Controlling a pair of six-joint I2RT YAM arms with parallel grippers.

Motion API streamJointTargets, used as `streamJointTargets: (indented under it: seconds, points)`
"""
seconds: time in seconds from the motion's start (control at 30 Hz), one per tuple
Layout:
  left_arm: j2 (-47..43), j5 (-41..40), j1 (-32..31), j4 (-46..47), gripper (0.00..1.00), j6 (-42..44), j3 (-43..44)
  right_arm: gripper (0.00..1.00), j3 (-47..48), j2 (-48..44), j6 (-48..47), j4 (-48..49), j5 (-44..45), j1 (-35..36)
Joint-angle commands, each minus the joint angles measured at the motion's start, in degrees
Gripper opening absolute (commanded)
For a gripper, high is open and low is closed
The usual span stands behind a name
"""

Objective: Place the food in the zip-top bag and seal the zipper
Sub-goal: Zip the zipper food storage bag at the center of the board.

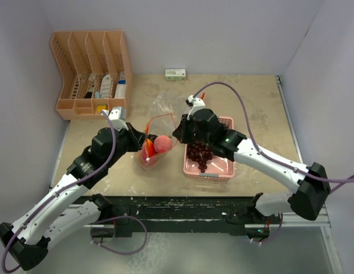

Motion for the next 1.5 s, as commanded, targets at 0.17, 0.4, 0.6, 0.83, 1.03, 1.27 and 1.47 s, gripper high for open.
streamJointTargets:
  seconds: [0.17, 0.4, 0.6, 0.83, 1.03, 1.27, 1.47]
  points:
    - [0.29, 10.03, 0.01, 12.24, 0.26, 4.06, -4.52, 0.00, -3.06, -3.16, 3.57, 2.43, 1.62, -0.35]
    - [-9.31, 14.48, 0.01, 11.20, 0.99, 6.95, -7.23, 0.00, -3.82, -2.17, 5.77, 1.08, 7.22, -0.49]
    - [-19.74, 16.43, 0.01, 6.71, 0.99, 8.77, -9.09, 0.00, -0.34, 0.87, 5.81, 0.42, 8.52, -1.07]
    - [-16.13, 22.45, 0.03, 12.50, 0.74, 9.74, -15.15, 0.00, 2.85, 3.11, 5.94, -0.15, 7.88, -1.44]
    - [-17.13, 24.86, 0.04, 17.53, 0.66, 10.37, -18.39, 0.00, 5.73, 3.93, 4.97, -1.02, 8.26, -1.68]
    - [-17.89, 22.66, 0.01, 18.62, 0.71, 11.06, -19.84, 0.00, 7.54, 5.59, 5.16, -0.29, 6.45, -1.78]
    - [-19.78, 23.61, 0.01, 21.02, 0.72, 12.19, -20.72, 0.00, 9.81, 6.74, 5.37, -0.86, 6.33, -1.80]
